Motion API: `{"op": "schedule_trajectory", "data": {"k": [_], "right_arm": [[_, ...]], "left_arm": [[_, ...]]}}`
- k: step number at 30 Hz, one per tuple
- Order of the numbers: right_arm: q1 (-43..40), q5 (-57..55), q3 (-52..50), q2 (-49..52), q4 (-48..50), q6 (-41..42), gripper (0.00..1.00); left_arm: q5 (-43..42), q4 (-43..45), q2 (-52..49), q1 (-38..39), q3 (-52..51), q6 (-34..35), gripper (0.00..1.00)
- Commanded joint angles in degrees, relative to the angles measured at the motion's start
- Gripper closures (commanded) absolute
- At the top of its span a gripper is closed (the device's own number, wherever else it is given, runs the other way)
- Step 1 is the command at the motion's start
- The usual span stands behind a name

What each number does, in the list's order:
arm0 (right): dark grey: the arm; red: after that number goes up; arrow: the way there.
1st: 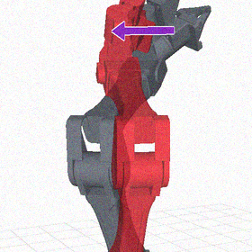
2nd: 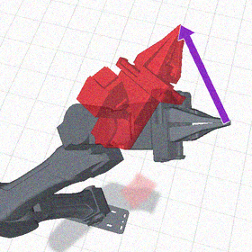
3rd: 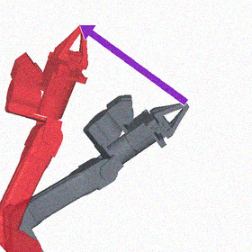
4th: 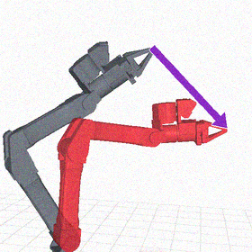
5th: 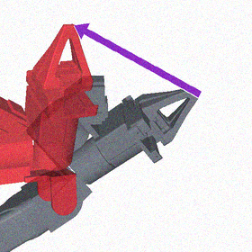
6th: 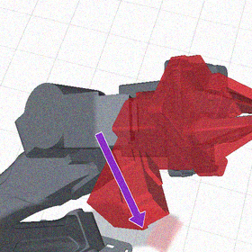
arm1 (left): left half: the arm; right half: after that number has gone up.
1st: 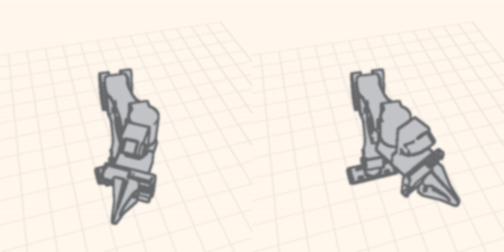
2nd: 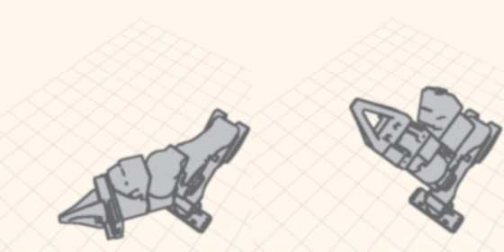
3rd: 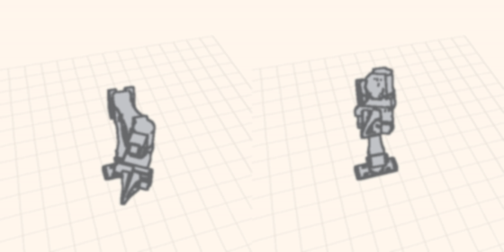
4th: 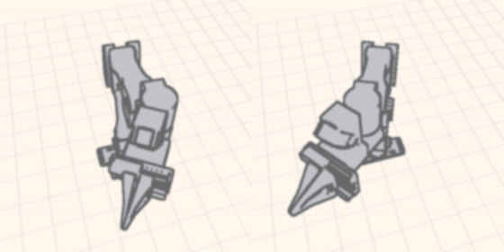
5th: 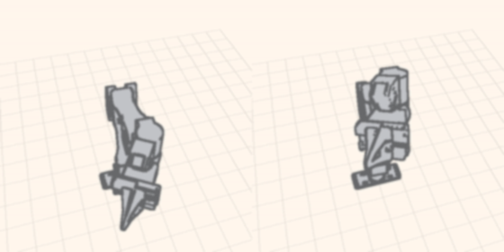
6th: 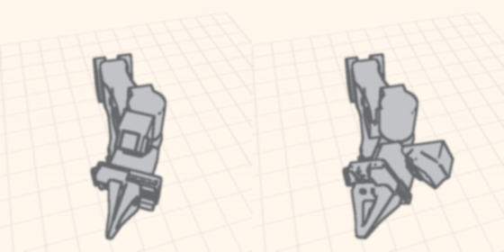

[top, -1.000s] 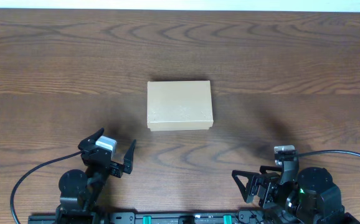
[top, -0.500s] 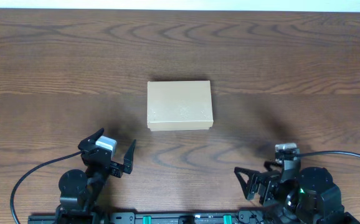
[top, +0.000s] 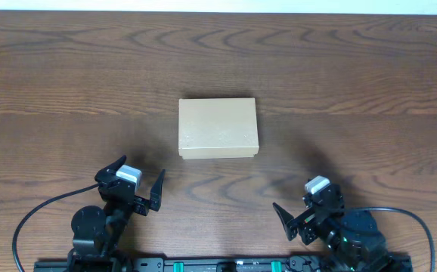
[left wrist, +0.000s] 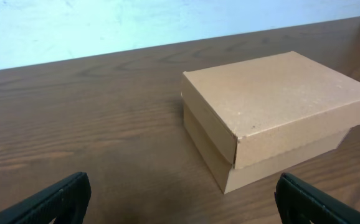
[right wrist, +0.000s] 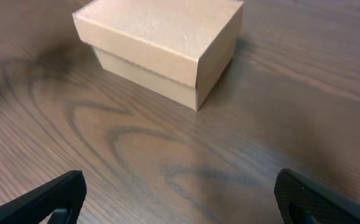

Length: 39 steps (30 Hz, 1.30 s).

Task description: Pack container

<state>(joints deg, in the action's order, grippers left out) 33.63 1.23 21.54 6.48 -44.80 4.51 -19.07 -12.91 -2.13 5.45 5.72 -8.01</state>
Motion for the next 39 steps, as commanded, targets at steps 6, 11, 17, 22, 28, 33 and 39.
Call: {"op": "schedule_trajectory", "data": {"k": [6,11,17,22,28,33,39], "right_arm": [[0.66,-1.38,-7.87,-6.19,1.49,-1.77,0.01],[0.66,-1.03,-11.26,-6.19,2.45,-1.79,0.01],[0.63,-1.01,-12.35,-6.14,2.78,-1.79,0.01],[0.63,-1.01,-12.33,-6.14,2.75,-1.79,0.01],[0.63,-1.01,-12.35,-6.14,2.75,-1.79,0.01],[0.63,-1.03,-12.35,-6.14,2.75,-1.79,0.01],[0.63,-1.01,-12.35,-6.14,2.75,-1.79,0.01]], "left_arm": [[0.15,-0.17,0.48,-0.28,-1.53,-1.2,0.05],[0.15,-0.17,0.48,-0.28,-1.53,-1.2,0.05],[0.15,-0.17,0.48,-0.28,-1.53,-1.2,0.05],[0.15,-0.17,0.48,-0.28,-1.53,-1.2,0.05],[0.15,-0.17,0.48,-0.28,-1.53,-1.2,0.05],[0.15,-0.17,0.48,-0.28,-1.53,-1.2,0.05],[0.15,-0.17,0.48,-0.28,-1.53,-1.2,0.05]]}}
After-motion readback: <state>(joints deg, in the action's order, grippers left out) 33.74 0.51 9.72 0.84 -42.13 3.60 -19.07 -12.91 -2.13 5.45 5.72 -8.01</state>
